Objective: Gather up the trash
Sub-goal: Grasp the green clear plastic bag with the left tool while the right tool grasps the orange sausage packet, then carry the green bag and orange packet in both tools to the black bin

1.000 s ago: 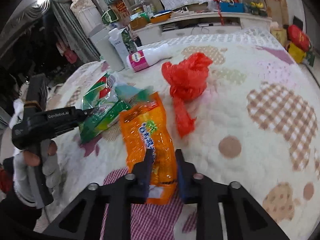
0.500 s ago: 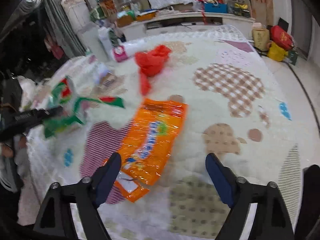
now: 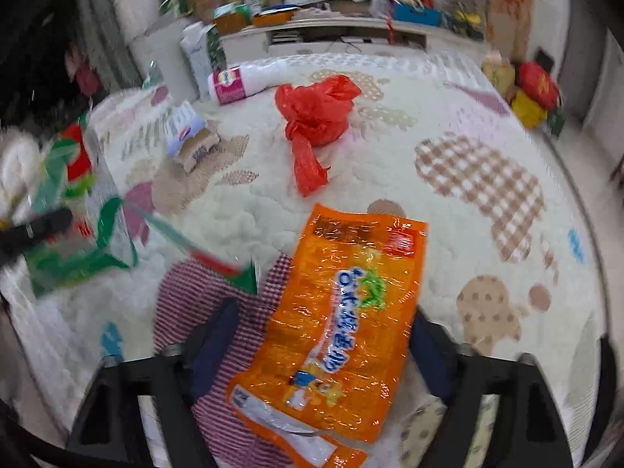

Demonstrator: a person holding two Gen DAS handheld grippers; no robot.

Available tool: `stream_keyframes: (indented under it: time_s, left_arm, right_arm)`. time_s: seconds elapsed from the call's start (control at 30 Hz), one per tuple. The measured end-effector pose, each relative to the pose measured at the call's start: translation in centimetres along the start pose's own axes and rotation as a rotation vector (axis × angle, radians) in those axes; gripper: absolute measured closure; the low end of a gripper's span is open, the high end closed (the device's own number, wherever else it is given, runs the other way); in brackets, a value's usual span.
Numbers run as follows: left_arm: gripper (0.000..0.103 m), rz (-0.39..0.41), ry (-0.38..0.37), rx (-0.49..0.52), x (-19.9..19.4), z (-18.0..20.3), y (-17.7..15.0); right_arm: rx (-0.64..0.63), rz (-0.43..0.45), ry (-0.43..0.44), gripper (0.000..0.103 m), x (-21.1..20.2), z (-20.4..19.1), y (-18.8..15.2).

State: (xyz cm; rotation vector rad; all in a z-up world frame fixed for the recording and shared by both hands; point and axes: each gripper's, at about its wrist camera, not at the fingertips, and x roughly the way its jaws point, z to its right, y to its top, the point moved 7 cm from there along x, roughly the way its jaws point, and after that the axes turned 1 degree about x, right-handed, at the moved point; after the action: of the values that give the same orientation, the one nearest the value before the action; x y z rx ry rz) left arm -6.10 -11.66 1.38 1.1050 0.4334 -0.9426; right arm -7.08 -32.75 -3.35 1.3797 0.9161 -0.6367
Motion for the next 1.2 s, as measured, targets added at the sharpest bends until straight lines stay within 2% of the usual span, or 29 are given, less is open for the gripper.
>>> stream_keyframes:
  time_s: [0.03,0.13,0.2,0.23,0.47,0.83,1.2]
  left_arm:
    - [0.093,0.0,-0.001,-0.005,-0.1,-0.1,-0.1]
    - [0.093,-0.002,-0.009,-0.021,0.0,-0.2,-0.4]
    - [0.093,-0.01,-0.024,-0.025,0.2,0.3,-0.6]
    - [0.093,-0.014,-0.03,-0.022,0.3,0.6,-0.6]
    - [0.093,-0.041,-0.093,0.027,1.1,5.0,-1.1]
    - [0.093,-0.089,-0.178,0.123,3.1,12.4,-2.2]
    - [0.093,-0.135,-0.243,0.237,6.1,20.8,-3.7]
  right_arm:
    - [-0.02,0.01,-0.014,0.044,-0.1,0.1,-0.1]
    - [-0.014,0.039,0.046,0.048,-1.0,1.1,-1.1]
    - [0.013,0.065,0.112,0.057,-2.3,1.8,-1.4]
    - [0.023,0.077,0.129,0.057,-2.8,2.0,-1.5]
    - [0.064,0.115,0.134,0.06,-5.6,4.1,-2.7]
    - [0.133,0.18,0.084,0.06,-9.9,8.6,-4.2]
    - [0.242,0.21,-0.016,0.06,-12.8,15.8,-7.1]
